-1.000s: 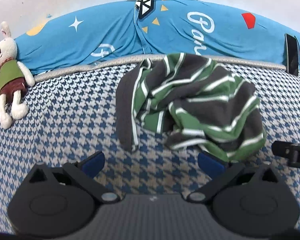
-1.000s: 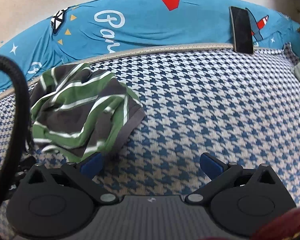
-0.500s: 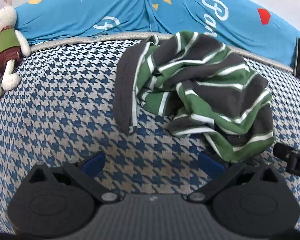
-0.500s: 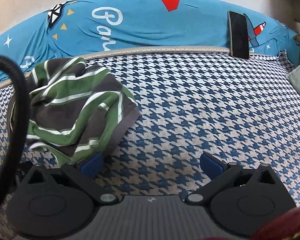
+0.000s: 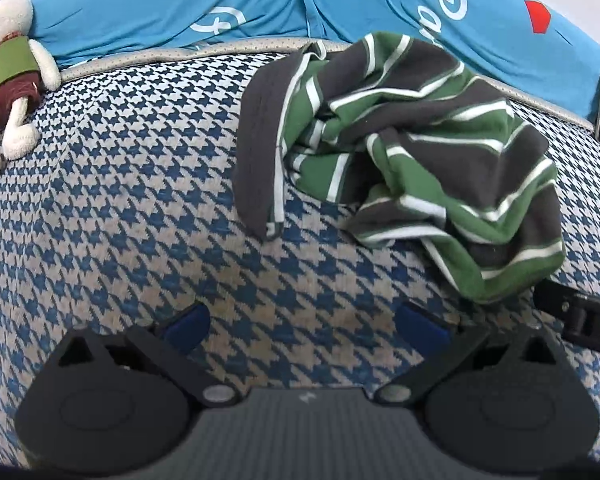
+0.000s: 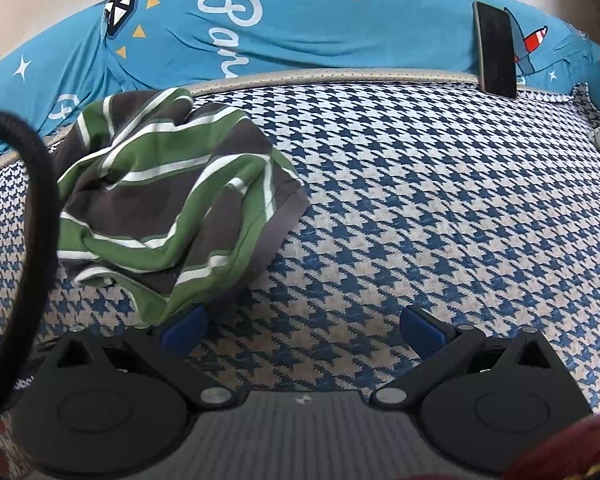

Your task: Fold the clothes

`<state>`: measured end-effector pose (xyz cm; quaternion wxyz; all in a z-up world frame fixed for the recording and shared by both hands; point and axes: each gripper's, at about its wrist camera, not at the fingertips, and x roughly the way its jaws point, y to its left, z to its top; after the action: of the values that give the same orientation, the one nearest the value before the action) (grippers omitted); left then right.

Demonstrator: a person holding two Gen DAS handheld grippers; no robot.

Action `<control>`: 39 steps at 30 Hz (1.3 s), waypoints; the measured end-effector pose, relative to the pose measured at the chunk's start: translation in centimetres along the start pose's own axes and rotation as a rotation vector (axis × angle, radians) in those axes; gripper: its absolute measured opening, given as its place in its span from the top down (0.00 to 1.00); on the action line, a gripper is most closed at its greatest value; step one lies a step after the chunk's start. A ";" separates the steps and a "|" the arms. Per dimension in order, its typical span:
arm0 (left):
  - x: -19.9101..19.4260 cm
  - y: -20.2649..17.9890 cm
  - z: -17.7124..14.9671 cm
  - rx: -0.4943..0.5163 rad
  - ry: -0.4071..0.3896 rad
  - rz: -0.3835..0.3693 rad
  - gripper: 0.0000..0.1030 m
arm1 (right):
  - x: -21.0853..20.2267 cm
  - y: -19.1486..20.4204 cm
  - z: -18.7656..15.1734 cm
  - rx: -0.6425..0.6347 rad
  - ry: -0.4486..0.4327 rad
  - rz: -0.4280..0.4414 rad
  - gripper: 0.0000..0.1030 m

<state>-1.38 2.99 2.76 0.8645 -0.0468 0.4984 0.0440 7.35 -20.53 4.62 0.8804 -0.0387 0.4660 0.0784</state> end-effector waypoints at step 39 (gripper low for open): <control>-0.8 -0.7 0.0 0.043 -0.035 0.050 0.00 | 0.9 2.7 0.5 -0.036 0.030 0.033 0.00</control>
<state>-1.71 2.29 3.51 0.8726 -0.0148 0.4850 0.0558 7.83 -17.72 4.17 0.8710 -0.0480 0.4784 0.1008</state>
